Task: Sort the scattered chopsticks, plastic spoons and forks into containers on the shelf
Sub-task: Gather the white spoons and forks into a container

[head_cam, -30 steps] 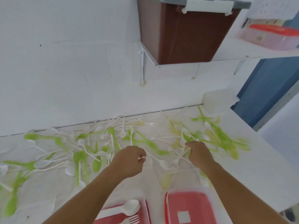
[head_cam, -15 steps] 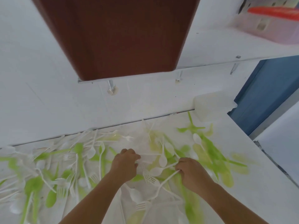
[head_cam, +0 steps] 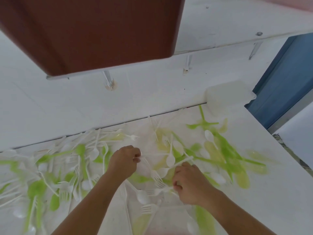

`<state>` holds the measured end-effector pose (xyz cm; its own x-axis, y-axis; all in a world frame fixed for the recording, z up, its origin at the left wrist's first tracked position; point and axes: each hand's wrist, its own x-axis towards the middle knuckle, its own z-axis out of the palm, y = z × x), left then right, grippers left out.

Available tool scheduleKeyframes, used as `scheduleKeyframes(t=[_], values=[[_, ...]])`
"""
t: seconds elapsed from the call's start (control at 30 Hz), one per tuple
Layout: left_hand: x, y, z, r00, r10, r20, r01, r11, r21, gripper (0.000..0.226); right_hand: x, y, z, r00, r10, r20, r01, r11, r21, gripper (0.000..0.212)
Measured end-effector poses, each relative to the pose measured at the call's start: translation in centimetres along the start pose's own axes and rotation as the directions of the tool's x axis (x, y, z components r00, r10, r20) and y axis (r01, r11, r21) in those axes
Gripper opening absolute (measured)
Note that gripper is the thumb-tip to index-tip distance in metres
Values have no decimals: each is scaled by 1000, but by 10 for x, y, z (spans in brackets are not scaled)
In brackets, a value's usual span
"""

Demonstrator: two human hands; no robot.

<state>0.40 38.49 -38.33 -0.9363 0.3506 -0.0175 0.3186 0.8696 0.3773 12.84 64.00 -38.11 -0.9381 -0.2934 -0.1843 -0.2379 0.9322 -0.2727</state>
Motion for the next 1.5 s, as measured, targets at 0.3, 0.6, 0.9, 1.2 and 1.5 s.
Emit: scheduleKeyframes(t=[0.3,0.6,0.9,1.2,1.5], values=[[-11,0,-22,980,92,-176,-129,969,-209,46,30,-1,6,954,97,-282,-108,994,-26,24],[-17,-15,-31,997,40,63,-35,996,-80,60,30,4,-9,993,79,-91,-90,988,-125,41],[-15,2,-39,999,26,-48,-12,959,282,19,33,18,-29,998,-10,-61,19,989,148,57],[-6,0,-7,929,363,74,-361,932,-38,18,57,42,-31,992,-117,-56,107,983,-150,15],[3,0,-9,916,369,159,-352,927,-128,35,42,28,-72,891,101,-443,149,856,495,8]])
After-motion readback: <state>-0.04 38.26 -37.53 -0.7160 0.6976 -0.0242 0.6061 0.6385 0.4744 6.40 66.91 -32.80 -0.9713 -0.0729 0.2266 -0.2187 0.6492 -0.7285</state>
